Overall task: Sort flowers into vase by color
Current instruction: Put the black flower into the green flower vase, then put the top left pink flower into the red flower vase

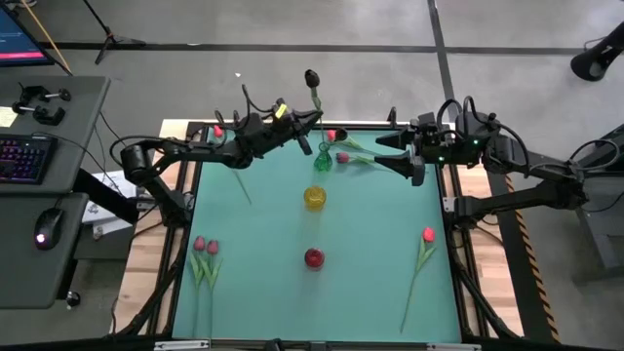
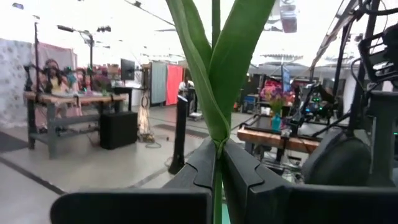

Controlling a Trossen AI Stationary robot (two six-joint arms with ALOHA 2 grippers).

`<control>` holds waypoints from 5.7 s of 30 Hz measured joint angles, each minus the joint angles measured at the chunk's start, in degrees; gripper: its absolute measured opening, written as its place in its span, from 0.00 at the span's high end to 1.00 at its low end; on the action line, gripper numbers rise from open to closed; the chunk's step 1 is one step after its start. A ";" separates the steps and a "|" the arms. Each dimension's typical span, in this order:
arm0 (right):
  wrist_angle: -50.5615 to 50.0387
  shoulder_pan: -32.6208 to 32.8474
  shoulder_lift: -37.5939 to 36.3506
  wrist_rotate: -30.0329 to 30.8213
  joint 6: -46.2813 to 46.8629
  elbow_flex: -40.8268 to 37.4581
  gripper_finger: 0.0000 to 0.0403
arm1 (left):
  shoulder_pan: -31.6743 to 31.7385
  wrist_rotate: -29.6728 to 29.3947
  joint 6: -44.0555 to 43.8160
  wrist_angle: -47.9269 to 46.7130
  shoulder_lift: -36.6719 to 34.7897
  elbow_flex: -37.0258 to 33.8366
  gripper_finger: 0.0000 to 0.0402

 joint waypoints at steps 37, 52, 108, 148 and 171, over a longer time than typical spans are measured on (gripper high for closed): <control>4.26 -0.01 -0.04 0.00 -0.01 0.00 0.19 | -0.52 1.30 0.05 -19.20 -4.06 -0.02 0.50; 4.26 0.00 -0.04 0.01 -0.71 0.00 0.19 | 1.09 1.08 3.27 -32.74 -18.78 0.00 0.44; -8.88 5.83 5.77 -7.36 4.26 -0.02 0.19 | -12.52 -2.02 -7.20 -49.36 -38.47 -0.02 0.44; -8.90 6.38 5.77 -3.72 2.91 -0.02 0.19 | -12.57 2.25 -18.62 -61.92 -38.47 -0.07 0.44; -19.96 6.32 5.75 12.82 12.26 -0.02 0.19 | 9.31 -20.41 -44.16 -103.01 -11.37 -0.09 0.44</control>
